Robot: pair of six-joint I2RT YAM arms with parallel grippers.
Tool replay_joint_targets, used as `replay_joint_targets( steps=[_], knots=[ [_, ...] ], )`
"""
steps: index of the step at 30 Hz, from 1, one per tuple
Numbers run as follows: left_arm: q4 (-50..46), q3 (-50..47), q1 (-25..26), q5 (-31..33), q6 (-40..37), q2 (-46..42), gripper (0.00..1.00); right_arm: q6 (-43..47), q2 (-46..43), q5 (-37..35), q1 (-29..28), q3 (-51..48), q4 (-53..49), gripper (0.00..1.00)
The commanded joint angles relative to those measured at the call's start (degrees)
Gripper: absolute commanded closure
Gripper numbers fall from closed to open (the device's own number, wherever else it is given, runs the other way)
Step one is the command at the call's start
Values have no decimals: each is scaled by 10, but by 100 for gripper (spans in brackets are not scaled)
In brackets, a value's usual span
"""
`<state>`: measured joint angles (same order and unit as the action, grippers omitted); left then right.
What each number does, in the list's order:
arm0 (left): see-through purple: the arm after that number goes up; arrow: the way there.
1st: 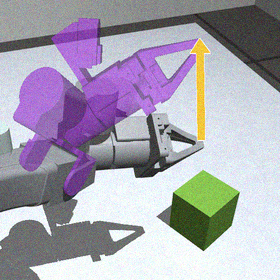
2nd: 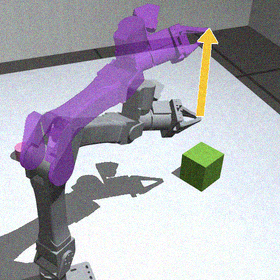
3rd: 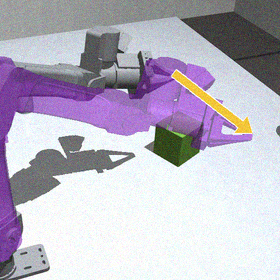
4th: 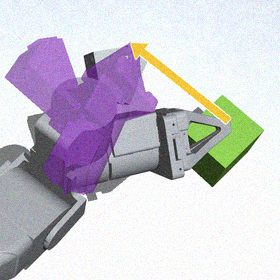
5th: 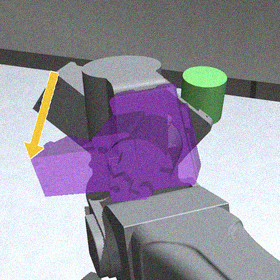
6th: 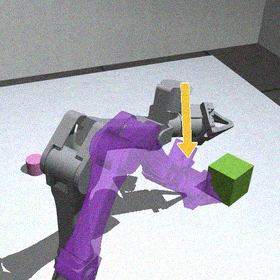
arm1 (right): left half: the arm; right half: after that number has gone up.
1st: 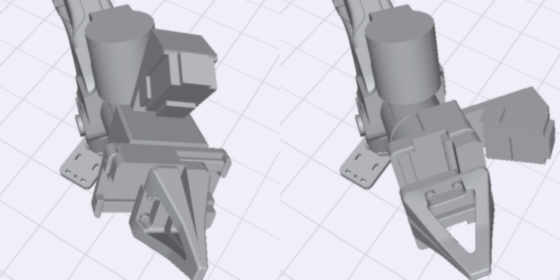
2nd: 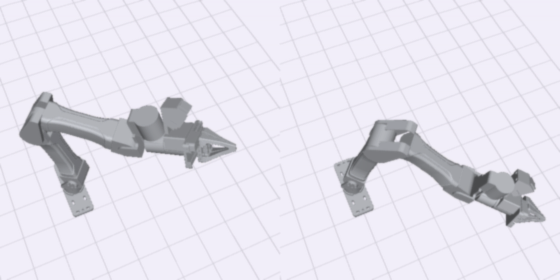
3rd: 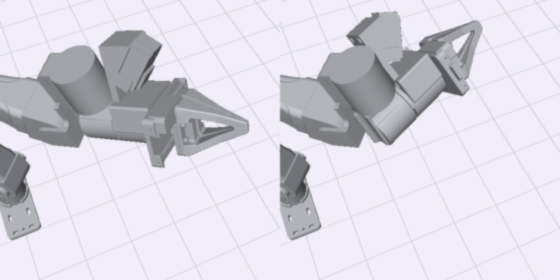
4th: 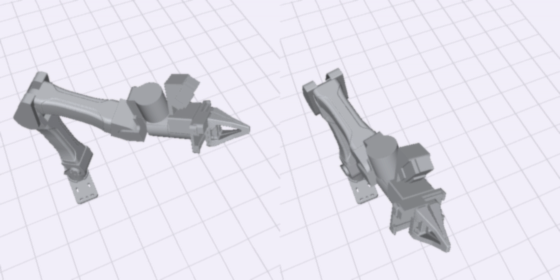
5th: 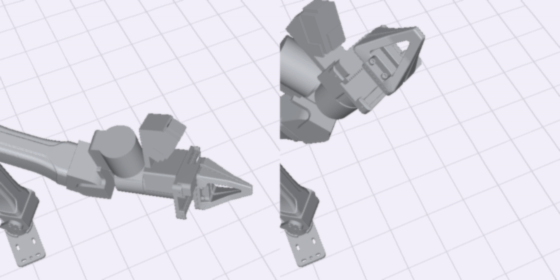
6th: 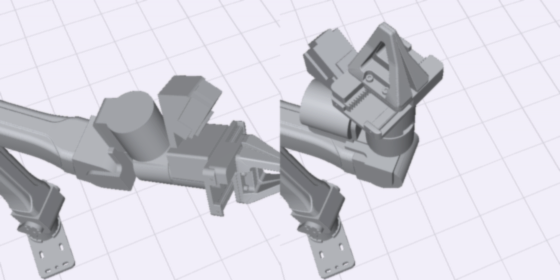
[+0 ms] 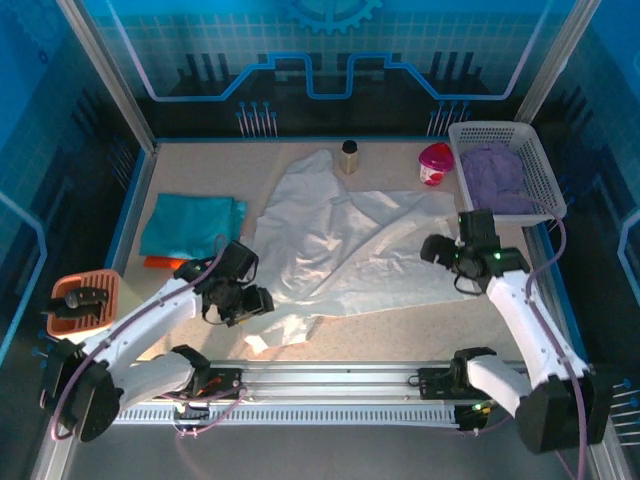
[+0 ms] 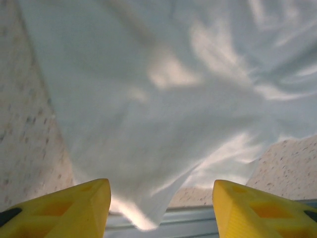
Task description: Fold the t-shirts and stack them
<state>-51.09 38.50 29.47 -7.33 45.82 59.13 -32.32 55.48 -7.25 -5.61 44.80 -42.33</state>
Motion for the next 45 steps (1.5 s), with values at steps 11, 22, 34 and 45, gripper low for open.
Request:
replay_joint_targets(
  steps=[11, 22, 34, 45],
  knots=[
    [-40, -143, 44, -46, 180, -173, 51, -93, -68, 28, 47, -107, -69, 12],
    [58, -183, 63, -58, 218, -147, 55, -92, -70, 50, 142, -149, -30, 21],
    [129, -192, 78, -57, 217, -71, 60, -66, 63, 94, 195, -140, 71, 28],
    [147, -194, 79, -46, 201, -32, 69, -50, 209, 73, 199, -96, 111, 43]
  ],
)
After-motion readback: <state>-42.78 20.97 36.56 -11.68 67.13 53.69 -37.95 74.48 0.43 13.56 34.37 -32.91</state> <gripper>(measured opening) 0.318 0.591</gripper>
